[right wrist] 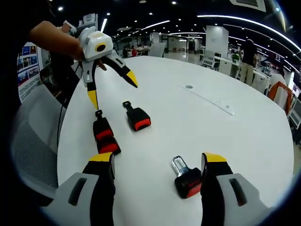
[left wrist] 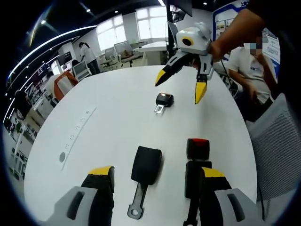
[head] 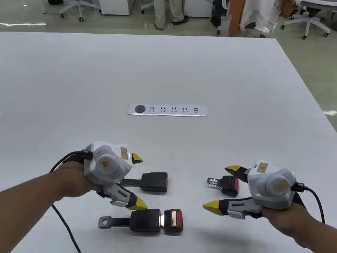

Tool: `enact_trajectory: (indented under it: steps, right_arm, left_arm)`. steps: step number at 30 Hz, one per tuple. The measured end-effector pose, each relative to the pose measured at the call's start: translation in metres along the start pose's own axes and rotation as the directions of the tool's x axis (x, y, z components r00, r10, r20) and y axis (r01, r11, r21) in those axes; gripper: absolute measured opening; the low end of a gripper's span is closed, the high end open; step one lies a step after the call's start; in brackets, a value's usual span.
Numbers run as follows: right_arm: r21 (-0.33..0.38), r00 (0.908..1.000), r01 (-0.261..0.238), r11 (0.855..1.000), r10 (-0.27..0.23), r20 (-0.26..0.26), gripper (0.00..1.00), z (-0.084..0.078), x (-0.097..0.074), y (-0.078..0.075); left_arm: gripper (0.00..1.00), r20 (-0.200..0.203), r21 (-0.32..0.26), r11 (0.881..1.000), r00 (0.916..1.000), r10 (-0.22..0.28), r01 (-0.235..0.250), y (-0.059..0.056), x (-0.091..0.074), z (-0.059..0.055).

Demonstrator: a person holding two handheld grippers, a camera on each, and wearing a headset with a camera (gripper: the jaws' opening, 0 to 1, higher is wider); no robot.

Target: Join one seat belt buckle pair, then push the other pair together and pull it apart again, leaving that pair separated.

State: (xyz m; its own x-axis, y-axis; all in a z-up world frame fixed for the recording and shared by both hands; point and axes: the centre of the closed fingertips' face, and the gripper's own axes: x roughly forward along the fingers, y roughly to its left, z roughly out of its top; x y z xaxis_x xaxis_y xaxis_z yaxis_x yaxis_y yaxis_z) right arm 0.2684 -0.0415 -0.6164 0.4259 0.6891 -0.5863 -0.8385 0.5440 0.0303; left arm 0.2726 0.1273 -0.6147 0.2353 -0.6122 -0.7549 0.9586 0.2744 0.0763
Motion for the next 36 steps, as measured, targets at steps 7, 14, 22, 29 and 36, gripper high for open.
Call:
enact_trajectory:
  steps: [7,14,22,29,36]
  right_arm:
    - [0.033,0.9997,-0.022,0.999,0.022,-0.006,0.74,-0.007,0.000,-0.022]
    - [0.050,0.9982,-0.040,0.998,0.042,-0.042,0.73,-0.026,0.005,-0.036]
    - [0.059,0.9916,-0.080,0.995,0.086,-0.097,0.71,-0.053,0.017,-0.048]
    - [0.040,0.9826,-0.119,0.992,0.124,-0.138,0.67,-0.067,0.021,-0.050]
    - [0.016,0.9783,-0.157,0.987,0.158,-0.134,0.60,-0.071,0.022,-0.052]
  left_arm:
    - [0.75,0.003,-0.022,1.000,0.9999,-0.016,0.016,0.013,0.009,0.001]
    - [0.74,-0.025,-0.016,0.997,0.9970,-0.073,0.072,0.011,0.030,-0.007]
    - [0.70,-0.064,0.004,0.993,0.9906,-0.121,0.122,0.011,0.051,-0.024]
    - [0.66,-0.053,-0.013,0.991,0.9897,-0.133,0.133,0.014,0.061,-0.030]
    - [0.61,-0.041,-0.008,0.986,0.9855,-0.165,0.164,0.009,0.064,-0.031]
